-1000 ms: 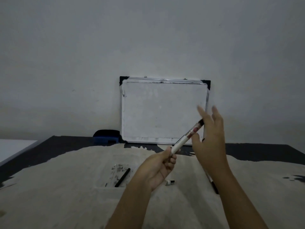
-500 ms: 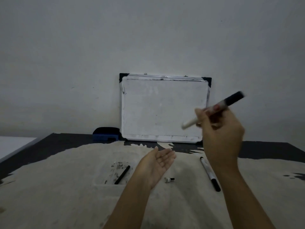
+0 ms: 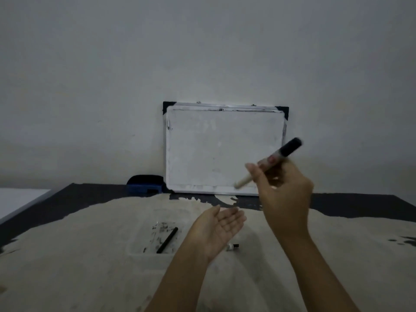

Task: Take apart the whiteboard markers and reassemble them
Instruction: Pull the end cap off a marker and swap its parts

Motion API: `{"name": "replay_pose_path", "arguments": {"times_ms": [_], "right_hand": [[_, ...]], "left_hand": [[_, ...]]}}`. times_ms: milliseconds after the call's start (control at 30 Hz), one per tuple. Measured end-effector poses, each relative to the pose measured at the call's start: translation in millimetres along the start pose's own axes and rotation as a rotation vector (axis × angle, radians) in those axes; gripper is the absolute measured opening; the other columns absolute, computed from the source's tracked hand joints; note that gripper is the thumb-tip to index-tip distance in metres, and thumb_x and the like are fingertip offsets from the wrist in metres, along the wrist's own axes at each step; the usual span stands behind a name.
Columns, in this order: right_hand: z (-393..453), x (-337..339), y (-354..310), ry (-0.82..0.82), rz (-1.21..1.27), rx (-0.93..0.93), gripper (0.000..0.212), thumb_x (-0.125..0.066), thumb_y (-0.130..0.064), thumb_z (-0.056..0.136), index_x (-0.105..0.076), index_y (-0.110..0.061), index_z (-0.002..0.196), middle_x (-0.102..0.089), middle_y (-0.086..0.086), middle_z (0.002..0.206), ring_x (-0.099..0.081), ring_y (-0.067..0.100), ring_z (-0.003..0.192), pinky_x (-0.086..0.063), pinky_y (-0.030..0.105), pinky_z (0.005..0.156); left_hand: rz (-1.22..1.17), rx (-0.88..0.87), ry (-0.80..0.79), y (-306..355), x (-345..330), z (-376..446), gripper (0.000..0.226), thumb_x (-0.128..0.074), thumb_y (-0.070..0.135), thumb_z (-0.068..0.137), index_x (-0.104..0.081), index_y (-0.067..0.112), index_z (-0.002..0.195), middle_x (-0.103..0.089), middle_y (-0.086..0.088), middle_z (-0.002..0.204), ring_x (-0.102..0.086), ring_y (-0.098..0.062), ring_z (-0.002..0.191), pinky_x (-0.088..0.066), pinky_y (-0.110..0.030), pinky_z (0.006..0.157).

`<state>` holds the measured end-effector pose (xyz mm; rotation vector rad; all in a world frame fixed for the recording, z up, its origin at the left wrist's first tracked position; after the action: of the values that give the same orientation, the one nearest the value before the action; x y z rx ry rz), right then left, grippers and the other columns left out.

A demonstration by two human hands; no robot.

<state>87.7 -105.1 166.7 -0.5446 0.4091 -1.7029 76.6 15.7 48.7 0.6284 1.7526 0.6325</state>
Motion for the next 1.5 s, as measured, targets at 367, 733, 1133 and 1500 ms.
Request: {"name": "replay_pose_path", "arguments": {"times_ms": [367,733,1133,1500], "right_hand": [[-5.3,-3.9,19.5,-0.036,-0.082,-0.097,0.018,-0.072,-0.022,0.078,-0.06,-0.01,0.072,-0.059,-0.008,0.06,-0.059,0.003,0.056,-0.054,0.019,0.059],[-3.9,10.5,76.4,0.033,0.24,-0.545,0.022,-0.067,-0.023,0.083,-0.062,-0.003,0.073,-0.071,0.017,0.073,-0.071,0.029,0.062,-0.059,0.037,0.062],[-46.1,-24.4,103.8,-0.57,0.176,-0.836,0.026,-0.067,-0.014,0.082,-0.062,0.005,0.098,-0.073,0.017,0.088,-0.07,0.022,0.069,-0.059,0.029,0.058],[-61.6,-24.2,122.8,-0.606,0.197,-0.905,0.024,-0.064,-0.011,0.084,-0.061,0.007,0.1,-0.073,0.006,0.068,-0.068,0.017,0.061,-0.055,0.023,0.048]], "left_hand": [[-0.058,0.043,-0.027,-0.8,-1.9,-1.3,0.046,-0.032,0.024,0.098,-0.054,-0.016,0.094,-0.059,-0.031,0.103,-0.056,-0.041,0.101,-0.045,-0.044,0.094],[0.377,-0.148,0.132,11.3,14.2,8.5,0.017,-0.05,0.015,0.092,-0.064,0.008,0.086,-0.065,-0.006,0.086,-0.063,-0.014,0.077,-0.05,-0.021,0.071],[0.259,-0.118,0.092,18.6,27.7,9.7,0.038,-0.032,0.021,0.098,-0.063,0.001,0.094,-0.067,-0.014,0.095,-0.064,-0.022,0.088,-0.048,-0.03,0.084],[0.372,-0.087,0.124,9.3,31.1,12.8,0.024,-0.041,0.014,0.094,-0.062,0.005,0.093,-0.067,-0.008,0.091,-0.063,-0.017,0.084,-0.048,-0.026,0.082]]}}
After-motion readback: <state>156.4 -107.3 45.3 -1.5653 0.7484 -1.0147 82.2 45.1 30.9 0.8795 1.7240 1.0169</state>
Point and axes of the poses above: each hand's wrist, its own z-axis towards the middle knuckle, its own x-axis out of the back of the hand, y = z × x, the point moved 7 cm from there along z, towards the middle knuckle
